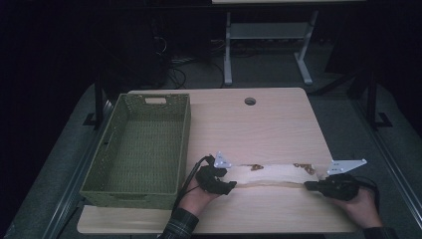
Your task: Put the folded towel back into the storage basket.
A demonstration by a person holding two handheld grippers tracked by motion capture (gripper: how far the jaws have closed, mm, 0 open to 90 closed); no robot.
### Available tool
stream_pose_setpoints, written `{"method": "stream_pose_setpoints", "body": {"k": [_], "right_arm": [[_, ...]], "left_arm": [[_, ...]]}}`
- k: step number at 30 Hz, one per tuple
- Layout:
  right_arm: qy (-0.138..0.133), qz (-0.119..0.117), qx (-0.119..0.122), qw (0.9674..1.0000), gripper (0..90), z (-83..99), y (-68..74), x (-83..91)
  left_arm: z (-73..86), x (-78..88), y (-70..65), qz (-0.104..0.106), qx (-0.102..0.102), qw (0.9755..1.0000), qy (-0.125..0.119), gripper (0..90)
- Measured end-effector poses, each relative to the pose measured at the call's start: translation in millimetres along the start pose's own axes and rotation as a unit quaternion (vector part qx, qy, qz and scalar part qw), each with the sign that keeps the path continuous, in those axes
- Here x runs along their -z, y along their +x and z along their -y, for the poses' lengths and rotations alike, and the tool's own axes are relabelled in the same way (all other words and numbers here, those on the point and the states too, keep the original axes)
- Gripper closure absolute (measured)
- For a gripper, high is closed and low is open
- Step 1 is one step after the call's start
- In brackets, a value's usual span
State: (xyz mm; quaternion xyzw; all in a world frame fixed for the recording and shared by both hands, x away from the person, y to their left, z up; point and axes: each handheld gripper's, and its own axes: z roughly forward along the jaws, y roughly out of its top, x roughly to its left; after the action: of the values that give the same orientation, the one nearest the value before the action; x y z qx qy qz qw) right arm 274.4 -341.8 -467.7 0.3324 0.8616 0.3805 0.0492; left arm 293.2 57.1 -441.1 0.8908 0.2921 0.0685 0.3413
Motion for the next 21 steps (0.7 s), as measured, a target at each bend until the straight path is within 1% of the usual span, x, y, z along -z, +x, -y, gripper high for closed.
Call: {"method": "stream_pose_setpoints", "body": {"k": [2, 4, 5, 6, 7, 9, 10, 11, 12, 13, 15, 16, 17, 18, 19, 21], "right_arm": [[0.004, 0.002, -0.004, 1.0, 89.7, -0.6, -2.2, -2.2], [0.004, 0.004, -0.006, 1.0, 89.8, -0.7, -2.8, -3.0], [0.006, 0.011, -0.007, 0.9999, 89.8, -2.4, -4.9, -4.3], [0.006, 0.011, -0.007, 0.9999, 89.8, -2.4, -4.9, -4.3], [0.011, 0.018, -0.007, 0.9998, 89.8, -4.3, -6.9, -5.8], [0.01, 0.021, -0.009, 0.9997, 89.8, -6.5, -9.3, -8.1], [0.009, 0.022, -0.002, 0.9997, 89.8, -7.2, -11.6, -8.9], [0.009, 0.022, -0.002, 0.9997, 89.8, -7.2, -11.6, -8.9], [0.009, 0.027, -0.002, 0.9996, 89.8, -10.8, -16.2, -10.9], [0.009, 0.027, -0.002, 0.9996, 89.8, -10.8, -16.2, -10.9], [0.007, 0.035, 0.004, 0.9994, 89.8, -14.3, -22.8, -13.0], [0.009, 0.035, -0.002, 0.9993, 89.8, -15.8, -24.0, -13.4], [0.008, 0.036, 0.005, 0.9993, 89.8, -16.1, -26.0, -13.8], [0.009, 0.037, -0.002, 0.9993, 89.8, -17.3, -26.6, -14.0], [0.006, 0.037, 0.002, 0.9993, 89.8, -17.7, -28.1, -14.6], [0.006, 0.039, 0.0, 0.9992, 89.8, -19.3, -29.6, -15.1]], "left_arm": [[0.5, -0.7, -0.9, 0.0, -0.002, 1.0, 0.0, 42.0], [0.8, -1.2, -1.2, -0.001, -0.002, 1.0, -0.002, 41.1], [0.8, -1.5, -1.1, 0.0, -0.002, 1.0, 0.0, 40.2], [0.7, -1.9, -0.5, 0.002, -0.003, 1.0, 0.0, 40.2], [0.3, -2.2, -0.1, 0.005, -0.001, 1.0, 0.0, 40.1], [0.1, -2.4, 0.0, 0.005, -0.001, 1.0, -0.002, 40.1], [-0.3, -2.3, 0.1, 0.005, -0.001, 1.0, -0.003, 40.1], [-0.3, -2.3, 0.1, 0.005, -0.001, 1.0, -0.003, 40.1], [-0.5, -2.7, -0.1, 0.006, -0.001, 1.0, -0.002, 40.1], [-0.5, -2.7, -0.1, 0.006, -0.001, 1.0, -0.002, 40.1], [-0.5, -3.6, -0.7, 0.006, -0.003, 1.0, 0.0, 40.1], [-0.5, -4.6, -1.4, 0.008, -0.004, 1.0, -0.002, 40.1], [-0.8, -5.0, -2.1, 0.008, -0.006, 1.0, -0.002, 40.1], [-0.9, -5.3, -2.5, 0.007, -0.006, 1.0, -0.003, 40.1], [-0.9, -5.3, -2.5, 0.007, -0.006, 1.0, -0.003, 40.1], [-1.4, -5.5, -3.0, 0.008, -0.008, 0.9999, -0.002, 40.1]]}}
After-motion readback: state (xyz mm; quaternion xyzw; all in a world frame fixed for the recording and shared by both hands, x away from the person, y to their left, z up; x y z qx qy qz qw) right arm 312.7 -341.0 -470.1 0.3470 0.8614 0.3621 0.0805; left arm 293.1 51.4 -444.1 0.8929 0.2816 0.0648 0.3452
